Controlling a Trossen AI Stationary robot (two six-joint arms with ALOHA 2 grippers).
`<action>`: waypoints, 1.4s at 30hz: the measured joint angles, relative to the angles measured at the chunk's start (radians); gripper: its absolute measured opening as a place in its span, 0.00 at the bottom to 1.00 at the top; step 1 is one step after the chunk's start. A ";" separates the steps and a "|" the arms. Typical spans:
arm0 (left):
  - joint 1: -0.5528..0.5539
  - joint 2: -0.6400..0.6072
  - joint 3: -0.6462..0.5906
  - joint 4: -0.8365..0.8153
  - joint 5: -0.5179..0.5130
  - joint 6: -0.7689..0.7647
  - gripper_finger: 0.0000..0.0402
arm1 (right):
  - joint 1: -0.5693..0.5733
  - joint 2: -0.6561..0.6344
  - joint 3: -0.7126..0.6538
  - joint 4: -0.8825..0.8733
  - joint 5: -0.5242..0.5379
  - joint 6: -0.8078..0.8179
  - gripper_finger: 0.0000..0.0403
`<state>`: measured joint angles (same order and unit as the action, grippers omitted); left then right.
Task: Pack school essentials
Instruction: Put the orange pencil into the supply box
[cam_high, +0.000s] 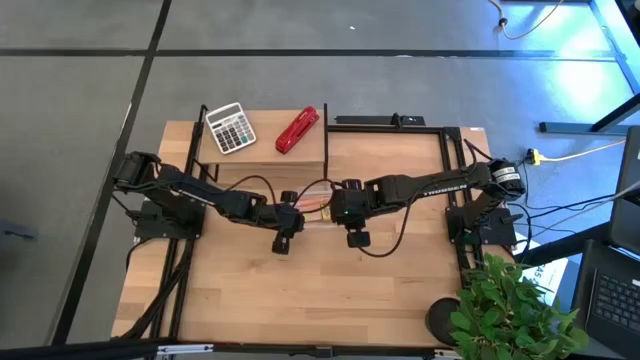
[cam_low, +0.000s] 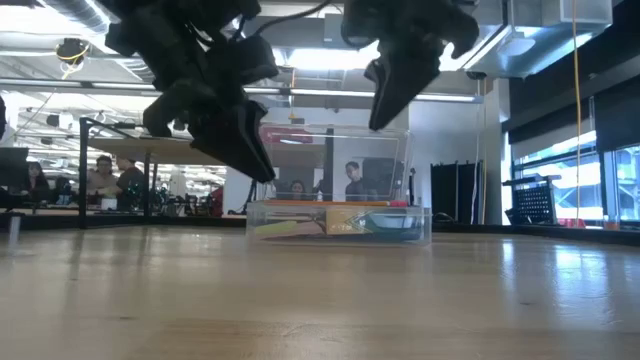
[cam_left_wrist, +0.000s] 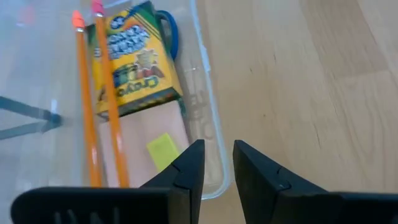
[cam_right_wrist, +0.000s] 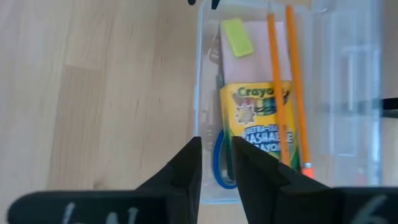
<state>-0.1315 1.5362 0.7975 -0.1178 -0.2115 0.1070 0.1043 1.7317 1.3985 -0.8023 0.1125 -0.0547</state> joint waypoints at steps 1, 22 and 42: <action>-0.002 -0.012 0.000 -0.008 -0.008 -0.008 0.19 | 0.000 0.000 0.019 -0.016 0.007 0.000 0.22; 0.007 -0.303 0.001 -0.248 -0.220 -0.149 0.19 | -0.085 0.001 0.128 -0.002 0.236 -0.032 0.22; 0.090 -0.116 -0.083 -0.185 -0.163 -0.173 0.19 | -0.089 0.001 0.115 0.015 0.227 -0.057 0.22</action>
<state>-0.0418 1.4206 0.7140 -0.3030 -0.3741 -0.0665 0.0151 1.7329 1.5139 -0.7871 0.3393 -0.1118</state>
